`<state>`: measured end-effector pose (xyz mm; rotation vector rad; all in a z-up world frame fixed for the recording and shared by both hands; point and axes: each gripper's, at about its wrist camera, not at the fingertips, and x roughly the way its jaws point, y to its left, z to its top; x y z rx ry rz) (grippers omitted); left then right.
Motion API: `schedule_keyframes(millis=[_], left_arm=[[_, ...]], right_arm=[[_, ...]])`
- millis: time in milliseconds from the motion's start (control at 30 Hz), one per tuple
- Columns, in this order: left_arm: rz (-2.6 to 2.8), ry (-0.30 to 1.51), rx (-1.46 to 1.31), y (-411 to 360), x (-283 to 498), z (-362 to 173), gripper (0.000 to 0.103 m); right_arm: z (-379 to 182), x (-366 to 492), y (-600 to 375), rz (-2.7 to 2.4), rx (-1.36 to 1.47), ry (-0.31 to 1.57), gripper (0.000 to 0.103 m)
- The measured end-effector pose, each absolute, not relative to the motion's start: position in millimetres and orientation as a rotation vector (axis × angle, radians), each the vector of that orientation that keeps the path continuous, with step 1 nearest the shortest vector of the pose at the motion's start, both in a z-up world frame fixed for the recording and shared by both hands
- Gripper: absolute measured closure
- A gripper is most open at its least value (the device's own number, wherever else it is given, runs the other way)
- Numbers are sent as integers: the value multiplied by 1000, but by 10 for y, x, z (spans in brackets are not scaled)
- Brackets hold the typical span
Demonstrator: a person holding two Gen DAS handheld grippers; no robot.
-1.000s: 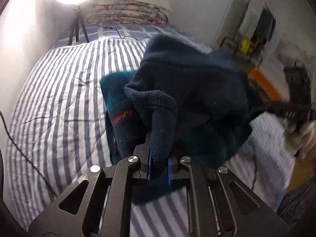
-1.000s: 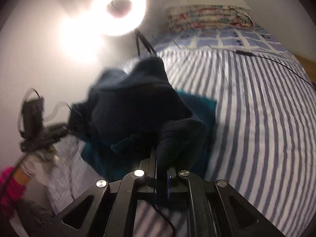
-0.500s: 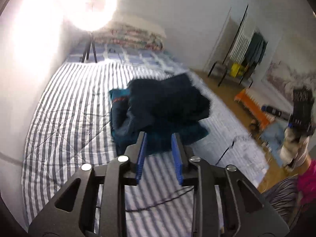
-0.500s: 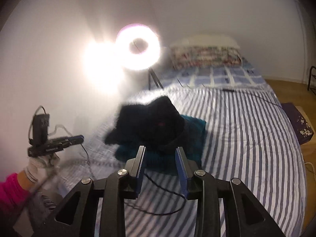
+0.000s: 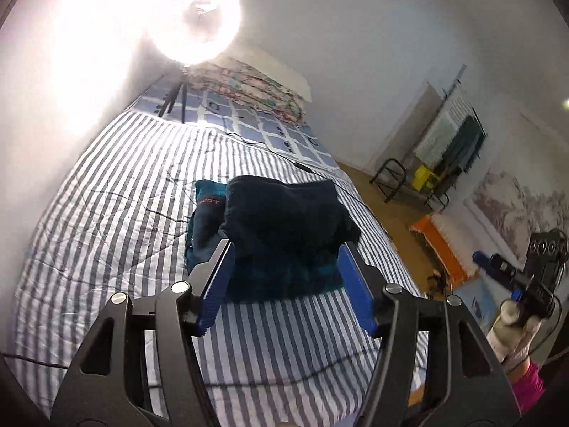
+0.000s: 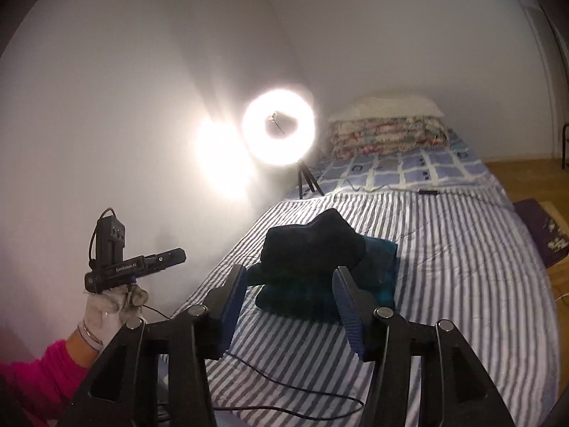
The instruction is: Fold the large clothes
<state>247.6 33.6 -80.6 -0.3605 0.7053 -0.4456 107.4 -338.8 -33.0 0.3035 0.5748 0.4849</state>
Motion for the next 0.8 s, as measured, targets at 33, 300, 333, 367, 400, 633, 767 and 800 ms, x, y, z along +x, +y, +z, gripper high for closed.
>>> schedule_keyframes(millis=[33, 300, 333, 367, 400, 633, 767, 800], left_arm=[[-441, 715, -390, 342, 2559, -863, 41], [-393, 757, -513, 353, 3097, -1175, 41], [-396, 755, -524, 355, 3123, -1177, 41], [-393, 753, -527, 355, 3158, -1180, 41], [-385, 751, -528, 358, 3198, -1185, 41], [-348, 760, -537, 434, 3398, -1256, 41], [-338, 779, -548, 474, 3431, -1310, 41], [-338, 778, -551, 488, 3429, -1309, 41]], right_arm=[[-389, 1211, -3357, 485, 316, 588, 48], [-915, 2349, -3181, 389, 396, 665, 29], [-1003, 2527, -3173, 374, 414, 674, 29], [-1070, 2653, -3173, 362, 430, 686, 29], [-1167, 2810, -3180, 351, 461, 700, 29], [-1702, 3454, -3224, 370, 655, 735, 33], [-1794, 3511, -3039, 506, 585, 788, 77], [-1761, 3449, -2953, 524, 502, 790, 85]])
